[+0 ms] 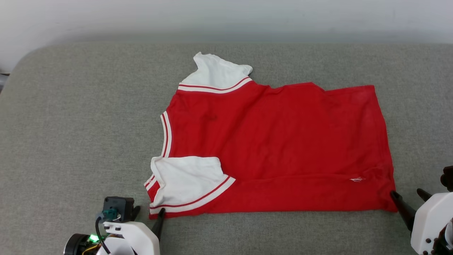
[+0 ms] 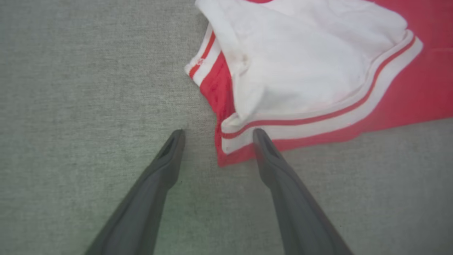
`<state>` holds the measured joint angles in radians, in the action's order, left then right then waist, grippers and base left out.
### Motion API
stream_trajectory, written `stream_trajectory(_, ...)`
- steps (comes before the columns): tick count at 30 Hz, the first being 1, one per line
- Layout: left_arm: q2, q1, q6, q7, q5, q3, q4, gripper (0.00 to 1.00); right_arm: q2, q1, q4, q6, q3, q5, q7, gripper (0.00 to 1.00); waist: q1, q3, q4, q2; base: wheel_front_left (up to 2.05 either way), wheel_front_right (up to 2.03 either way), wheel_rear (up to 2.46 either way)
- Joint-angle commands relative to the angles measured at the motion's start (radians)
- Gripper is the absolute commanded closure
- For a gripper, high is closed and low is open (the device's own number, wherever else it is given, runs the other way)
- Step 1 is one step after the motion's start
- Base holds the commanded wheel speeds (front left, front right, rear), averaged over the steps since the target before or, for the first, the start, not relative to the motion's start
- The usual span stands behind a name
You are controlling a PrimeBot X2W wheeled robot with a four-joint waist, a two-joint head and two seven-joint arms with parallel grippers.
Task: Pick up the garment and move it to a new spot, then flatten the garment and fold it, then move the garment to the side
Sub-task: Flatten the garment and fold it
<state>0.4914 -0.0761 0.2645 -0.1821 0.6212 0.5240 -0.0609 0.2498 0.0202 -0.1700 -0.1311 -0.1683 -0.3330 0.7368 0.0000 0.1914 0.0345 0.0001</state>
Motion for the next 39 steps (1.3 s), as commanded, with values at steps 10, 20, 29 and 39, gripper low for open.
stream_trajectory(10,-0.013,-0.014,-0.012,-0.072,0.018,0.037,-0.119,0.34,0.023,-0.03,0.012,0.001,-0.001,-0.007,-0.016,0.0,0.0,0.047,-0.014,-0.0001,0.0,0.0,0.0)
stream_trajectory(20,-0.022,-0.019,-0.035,-0.002,0.02,0.03,-0.076,1.0,0.058,-0.022,0.083,0.001,0.017,0.047,-0.017,0.0,0.0,0.004,0.028,-0.0001,0.0,0.0,0.0)
stream_trajectory(29,-0.007,-0.019,-0.036,0.023,-0.004,0.039,0.073,1.0,0.06,-0.06,0.202,0.001,0.048,0.091,0.017,0.0,0.0,0.005,0.072,-0.0001,0.0,0.0,0.0)
stream_trajectory(39,-0.001,-0.031,-0.032,0.023,-0.018,0.055,0.113,1.0,0.021,-0.056,0.304,0.0,0.084,0.091,0.067,0.6,0.0,0.031,0.092,-0.0001,0.0,0.0,0.0)
